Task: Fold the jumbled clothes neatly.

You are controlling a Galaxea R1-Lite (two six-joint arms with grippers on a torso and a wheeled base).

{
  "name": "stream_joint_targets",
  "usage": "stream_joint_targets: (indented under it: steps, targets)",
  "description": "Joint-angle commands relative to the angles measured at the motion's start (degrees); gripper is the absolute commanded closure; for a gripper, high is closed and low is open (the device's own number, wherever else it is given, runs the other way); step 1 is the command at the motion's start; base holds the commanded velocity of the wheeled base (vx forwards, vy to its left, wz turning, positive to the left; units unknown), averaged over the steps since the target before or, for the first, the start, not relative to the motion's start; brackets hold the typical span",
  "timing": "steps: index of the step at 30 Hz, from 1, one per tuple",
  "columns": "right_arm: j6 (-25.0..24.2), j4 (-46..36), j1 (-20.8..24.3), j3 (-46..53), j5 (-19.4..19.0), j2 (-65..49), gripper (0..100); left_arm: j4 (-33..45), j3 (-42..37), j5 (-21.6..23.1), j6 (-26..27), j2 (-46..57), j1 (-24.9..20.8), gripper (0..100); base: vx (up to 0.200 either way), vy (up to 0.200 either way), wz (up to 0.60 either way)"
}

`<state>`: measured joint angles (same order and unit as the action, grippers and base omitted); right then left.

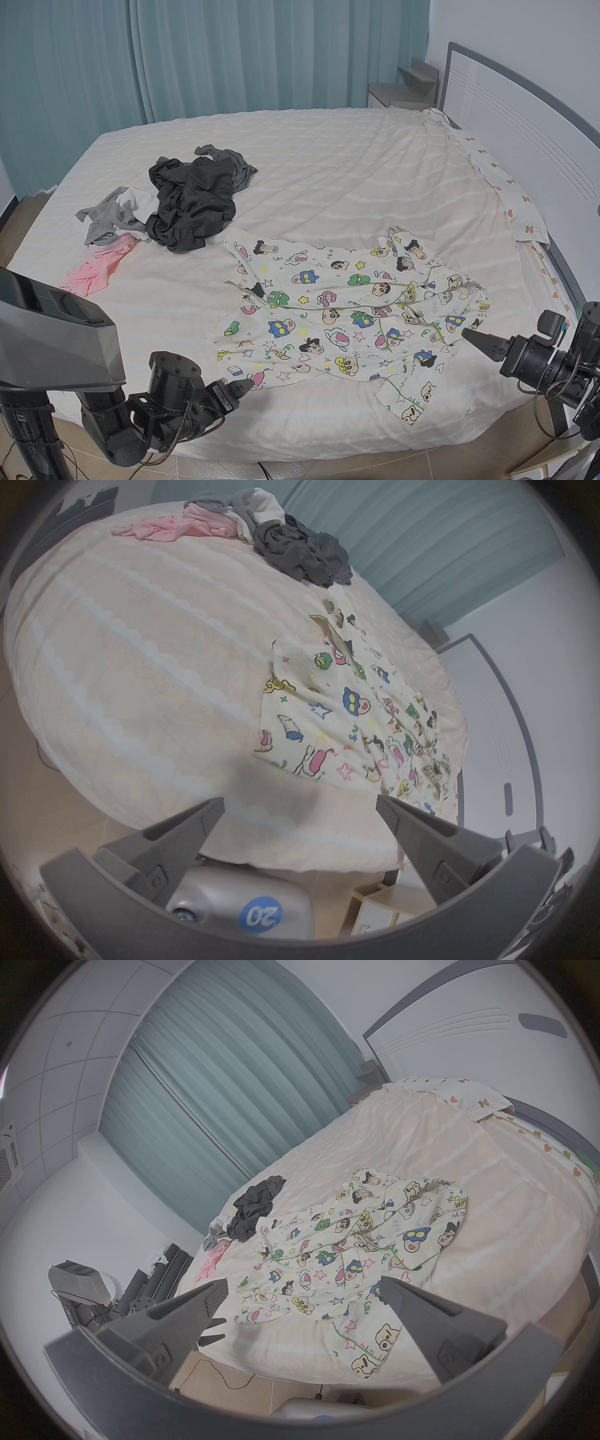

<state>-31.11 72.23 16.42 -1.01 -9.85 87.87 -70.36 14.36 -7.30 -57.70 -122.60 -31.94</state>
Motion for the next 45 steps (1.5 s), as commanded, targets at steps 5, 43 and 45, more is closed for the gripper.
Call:
stream_joint_targets:
  steps: [5, 43, 45]
  targets:
    - [0.0, 0.3, 0.0, 0.9, 0.0, -0.4, 0, -2.1, 4.6, -3.2, -0.1, -8.0, 1.0, 0, 0.000, 0.000, 0.00]
    - [-1.1, -0.3, -3.0, 0.9, -0.7, 6.8, 0, -1.8, -2.3, -4.4, 2.2, 1.0, 2.8, 100, 0.000, 0.000, 0.00]
    - [-1.1, -0.2, -3.9, 0.9, -1.9, 11.5, 0, -1.9, -4.1, -4.2, 2.2, 2.2, 2.8, 100, 0.000, 0.000, 0.00]
